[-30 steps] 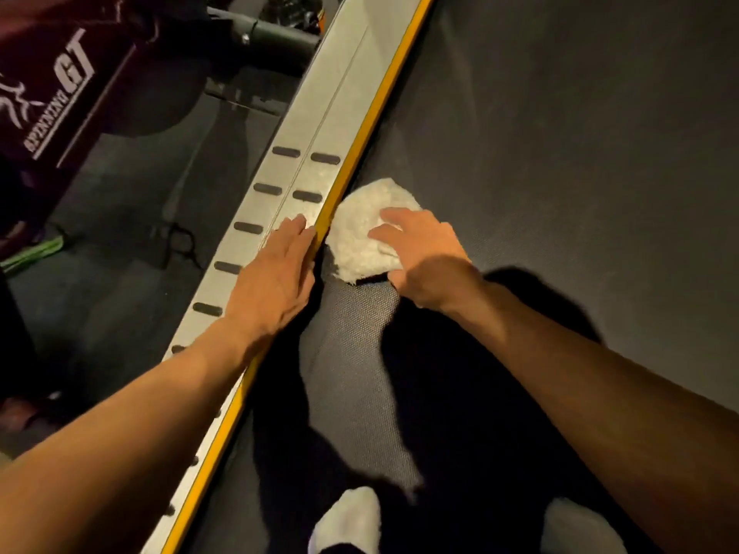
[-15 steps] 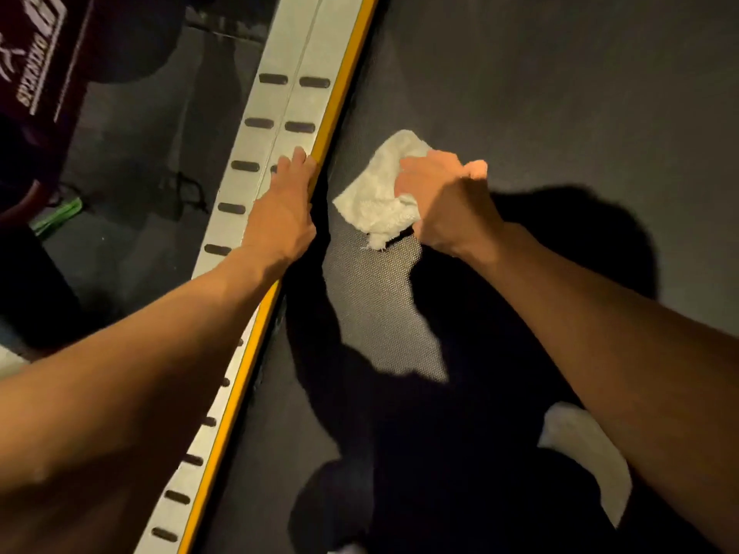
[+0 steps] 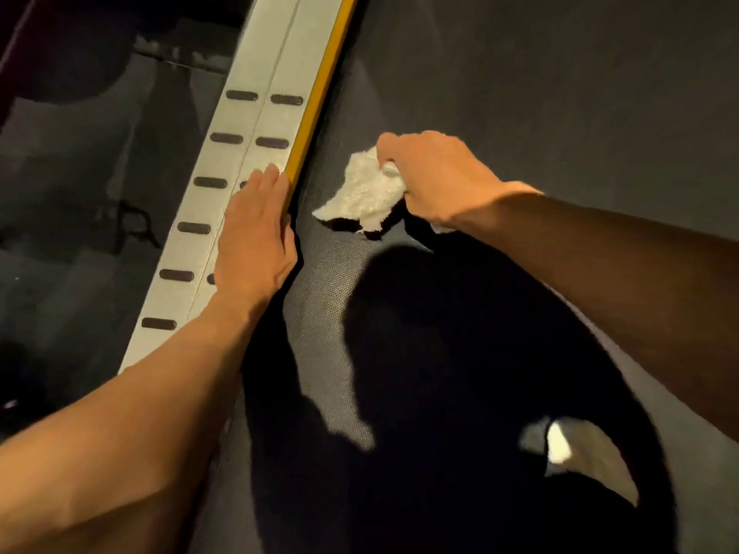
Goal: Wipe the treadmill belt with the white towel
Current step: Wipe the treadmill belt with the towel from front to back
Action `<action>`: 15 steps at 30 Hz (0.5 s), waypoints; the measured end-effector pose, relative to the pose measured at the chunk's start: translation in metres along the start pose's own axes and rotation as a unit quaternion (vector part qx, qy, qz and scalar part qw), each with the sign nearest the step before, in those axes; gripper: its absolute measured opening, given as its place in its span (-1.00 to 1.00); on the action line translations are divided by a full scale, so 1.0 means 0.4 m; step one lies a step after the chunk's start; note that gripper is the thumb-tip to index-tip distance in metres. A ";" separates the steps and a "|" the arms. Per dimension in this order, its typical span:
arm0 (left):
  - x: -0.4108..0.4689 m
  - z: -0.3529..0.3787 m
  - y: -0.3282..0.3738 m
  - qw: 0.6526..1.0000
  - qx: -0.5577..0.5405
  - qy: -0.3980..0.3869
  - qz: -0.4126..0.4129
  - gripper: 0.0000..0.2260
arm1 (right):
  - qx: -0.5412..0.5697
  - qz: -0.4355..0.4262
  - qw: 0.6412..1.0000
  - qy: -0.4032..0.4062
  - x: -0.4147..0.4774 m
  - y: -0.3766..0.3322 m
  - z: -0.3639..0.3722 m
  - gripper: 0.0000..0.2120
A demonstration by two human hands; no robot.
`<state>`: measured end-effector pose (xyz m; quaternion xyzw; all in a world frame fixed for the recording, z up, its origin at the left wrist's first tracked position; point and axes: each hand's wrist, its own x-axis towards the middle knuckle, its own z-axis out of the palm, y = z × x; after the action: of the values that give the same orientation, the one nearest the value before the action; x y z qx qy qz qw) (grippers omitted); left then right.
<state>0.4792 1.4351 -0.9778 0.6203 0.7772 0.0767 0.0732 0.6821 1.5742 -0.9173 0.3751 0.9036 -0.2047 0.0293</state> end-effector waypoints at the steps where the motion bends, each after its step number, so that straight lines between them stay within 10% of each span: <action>1: -0.003 0.001 0.001 1.000 0.008 0.001 0.001 -0.52 | 0.001 0.012 1.000 -0.014 -0.004 -0.012 0.014 -0.51; 8: -0.012 0.003 0.005 1.000 0.023 0.018 0.009 -0.52 | 0.069 -0.080 0.993 0.052 -0.221 -0.102 0.200 -0.60; 15: -0.007 0.009 -0.003 0.999 0.044 0.011 0.011 -0.55 | 0.084 0.211 0.971 0.076 -0.123 -0.030 0.132 -0.43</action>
<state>0.4792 1.4323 -0.9814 0.6302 0.7739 0.0502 0.0366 0.7037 1.5133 -0.9512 0.5728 0.7832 -0.2400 -0.0288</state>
